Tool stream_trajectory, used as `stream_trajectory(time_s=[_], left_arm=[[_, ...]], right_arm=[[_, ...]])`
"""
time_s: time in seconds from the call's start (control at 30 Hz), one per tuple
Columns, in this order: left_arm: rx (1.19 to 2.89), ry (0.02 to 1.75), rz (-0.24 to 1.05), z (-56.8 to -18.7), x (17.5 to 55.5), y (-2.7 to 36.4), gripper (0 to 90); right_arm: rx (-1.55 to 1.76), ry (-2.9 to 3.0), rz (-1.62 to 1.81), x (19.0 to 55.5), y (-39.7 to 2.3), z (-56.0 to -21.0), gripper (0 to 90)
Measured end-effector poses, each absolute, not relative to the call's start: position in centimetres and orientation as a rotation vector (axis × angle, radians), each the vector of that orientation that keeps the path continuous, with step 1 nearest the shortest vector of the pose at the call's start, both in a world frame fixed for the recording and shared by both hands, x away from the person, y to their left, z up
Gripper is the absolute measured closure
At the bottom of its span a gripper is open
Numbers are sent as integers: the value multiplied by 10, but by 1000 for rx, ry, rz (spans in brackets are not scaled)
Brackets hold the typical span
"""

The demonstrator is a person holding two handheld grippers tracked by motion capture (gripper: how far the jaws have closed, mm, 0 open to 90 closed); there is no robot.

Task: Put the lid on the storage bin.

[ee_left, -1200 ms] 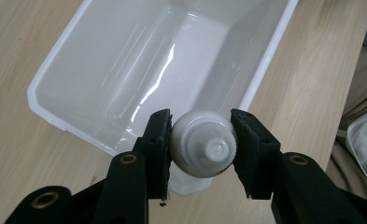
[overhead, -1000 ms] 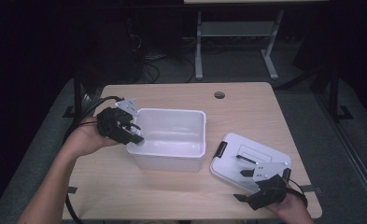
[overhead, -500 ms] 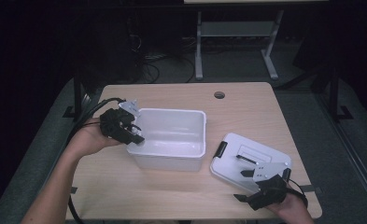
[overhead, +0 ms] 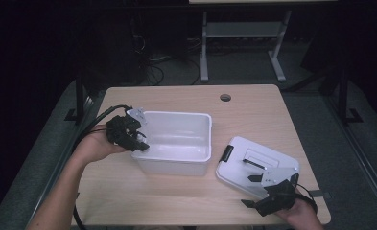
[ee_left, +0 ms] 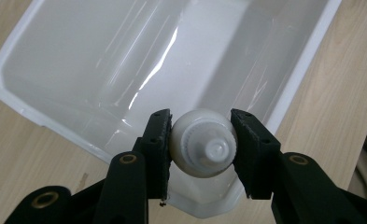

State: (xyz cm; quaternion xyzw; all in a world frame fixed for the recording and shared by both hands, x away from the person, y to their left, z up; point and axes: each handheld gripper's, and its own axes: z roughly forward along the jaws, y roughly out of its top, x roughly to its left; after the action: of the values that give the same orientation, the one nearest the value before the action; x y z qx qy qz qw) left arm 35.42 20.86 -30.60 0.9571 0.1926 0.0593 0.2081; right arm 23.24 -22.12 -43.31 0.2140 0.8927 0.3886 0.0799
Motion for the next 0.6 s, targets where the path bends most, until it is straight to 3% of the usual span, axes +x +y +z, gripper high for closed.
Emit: stream_trajectory(time_s=[0.6], left_arm=[[2696,554,154,-326,358,205,599]], right_arm=[[651,2669,1160,233,-223,-435,193]])
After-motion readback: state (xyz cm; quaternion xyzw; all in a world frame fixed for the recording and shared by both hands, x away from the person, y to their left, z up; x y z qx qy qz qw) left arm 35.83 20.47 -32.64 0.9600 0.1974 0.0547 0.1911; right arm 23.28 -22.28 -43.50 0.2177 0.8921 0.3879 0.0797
